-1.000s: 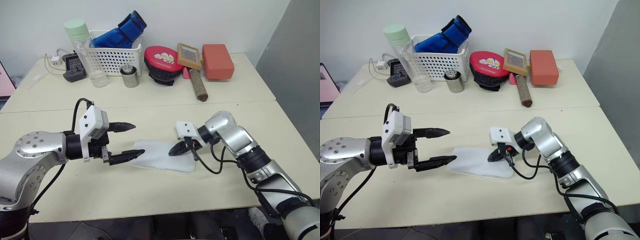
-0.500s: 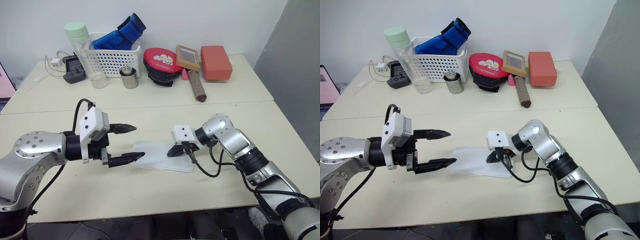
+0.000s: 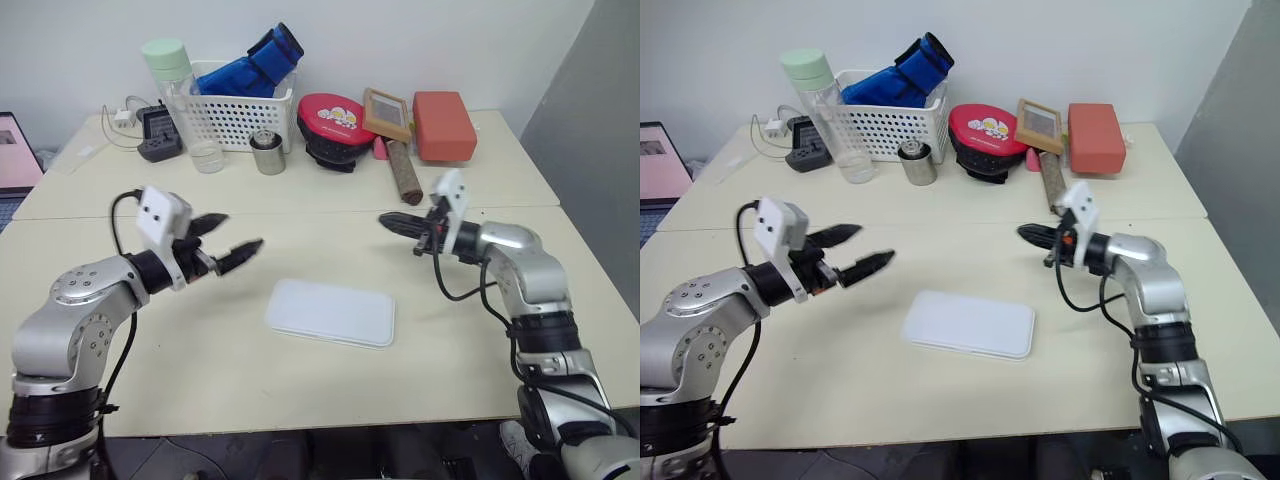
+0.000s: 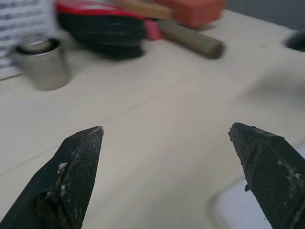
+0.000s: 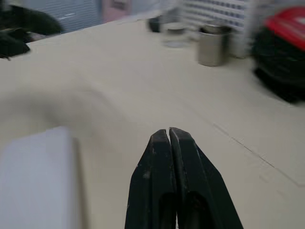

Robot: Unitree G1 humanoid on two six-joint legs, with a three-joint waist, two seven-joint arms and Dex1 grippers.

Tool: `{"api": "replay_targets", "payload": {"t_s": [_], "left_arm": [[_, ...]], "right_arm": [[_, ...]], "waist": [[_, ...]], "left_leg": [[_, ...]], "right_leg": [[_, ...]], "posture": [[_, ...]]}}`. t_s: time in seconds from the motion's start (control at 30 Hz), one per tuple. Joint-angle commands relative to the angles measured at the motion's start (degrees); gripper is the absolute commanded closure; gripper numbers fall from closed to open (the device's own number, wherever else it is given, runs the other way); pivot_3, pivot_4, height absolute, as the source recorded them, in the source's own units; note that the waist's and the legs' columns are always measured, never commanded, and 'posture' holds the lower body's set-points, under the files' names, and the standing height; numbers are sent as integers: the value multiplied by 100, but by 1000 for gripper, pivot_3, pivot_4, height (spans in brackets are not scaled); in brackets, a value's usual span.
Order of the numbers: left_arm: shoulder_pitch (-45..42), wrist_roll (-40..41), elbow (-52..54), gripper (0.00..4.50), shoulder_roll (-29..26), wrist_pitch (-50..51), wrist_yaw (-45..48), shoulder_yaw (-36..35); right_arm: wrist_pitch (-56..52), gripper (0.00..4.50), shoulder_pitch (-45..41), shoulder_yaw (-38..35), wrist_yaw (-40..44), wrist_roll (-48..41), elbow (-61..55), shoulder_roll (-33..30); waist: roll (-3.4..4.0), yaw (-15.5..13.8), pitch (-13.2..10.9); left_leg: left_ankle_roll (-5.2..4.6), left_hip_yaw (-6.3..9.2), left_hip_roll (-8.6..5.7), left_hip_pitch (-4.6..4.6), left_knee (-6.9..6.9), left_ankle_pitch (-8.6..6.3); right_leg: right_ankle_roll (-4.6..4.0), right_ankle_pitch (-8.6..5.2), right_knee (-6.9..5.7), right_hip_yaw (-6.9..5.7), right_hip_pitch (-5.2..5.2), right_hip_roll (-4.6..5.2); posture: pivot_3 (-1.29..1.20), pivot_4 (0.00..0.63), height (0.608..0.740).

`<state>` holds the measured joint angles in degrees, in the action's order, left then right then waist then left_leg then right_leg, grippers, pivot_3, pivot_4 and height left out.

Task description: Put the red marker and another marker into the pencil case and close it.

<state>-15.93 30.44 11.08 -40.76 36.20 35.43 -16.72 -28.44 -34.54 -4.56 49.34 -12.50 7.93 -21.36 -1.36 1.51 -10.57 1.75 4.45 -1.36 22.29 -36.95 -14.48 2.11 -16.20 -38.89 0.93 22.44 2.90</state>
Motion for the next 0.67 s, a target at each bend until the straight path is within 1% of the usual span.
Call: {"api": "replay_targets", "payload": {"t_s": [0.03,0.07,0.13,0.17,0.27,0.37,0.47,0.57,0.6,0.67], "left_arm": [[-24,-421,-295,0,171,-552,-518,-286],[18,-455,-368,0,224,-591,-605,-336],[192,-469,-356,0,247,-645,-578,-373],[274,-473,-317,0,227,-649,-529,-368],[459,-426,-221,0,107,-620,-367,-379],[586,-272,-111,0,-44,-522,-116,-458],[707,-100,-105,0,-350,-424,218,-689],[781,-9,-116,0,-516,-383,414,-826],[814,-12,-128,0,-568,-366,460,-851],[873,-105,-205,0,-669,-428,514,-913]], "right_arm": [[64,3920,197,-459,-832,40,-212,-124],[12,3707,334,-506,-860,-7,-300,-198],[-198,3045,584,-567,-825,-121,-584,-412],[-260,2938,669,-574,-805,-170,-723,-511],[-580,2238,867,-571,-657,-342,-1147,-852],[-812,1587,989,-560,-455,-512,-1421,-1219],[-1003,805,1081,-620,-173,-719,-1657,-1649],[-1124,112,1108,-662,-135,-896,-1791,-1809],[-1147,40,1129,-661,-129,-933,-1824,-1840],[-1197,40,1163,-671,-109,-1011,-1871,-1878]], "waist": [[0,30,0],[0,32,0],[0,27,0],[0,32,0],[1,30,0],[1,29,0],[1,21,0],[1,29,0],[1,28,0],[1,28,0]], "left_leg": [[1,-5,-1,15,-2,1],[1,-11,-1,20,-3,1],[1,-9,0,21,-2,1],[0,-9,0,21,-2,1],[0,-12,2,25,-1,0],[0,-10,2,26,-5,0],[0,-4,2,25,-4,0],[-1,-6,2,24,-4,0],[-1,-6,2,23,-3,0],[-1,-5,2,23,-3,0]], "right_leg": [[0,1,-6,3,18,3],[0,2,-10,6,27,4],[0,2,-7,2,26,5],[0,2,-7,3,26,5],[0,2,-7,5,29,5],[0,2,-9,2,28,5],[0,2,-6,-4,21,4],[0,2,-5,-3,21,4],[0,2,-4,-3,21,4],[0,2,-5,-3,21,4]], "posture": [[0,150,740],[0,150,740],[0,150,740],[0,150,740],[0,150,740],[0,150,740],[0,150,740],[0,150,740],[0,150,740],[0,150,740]]}}
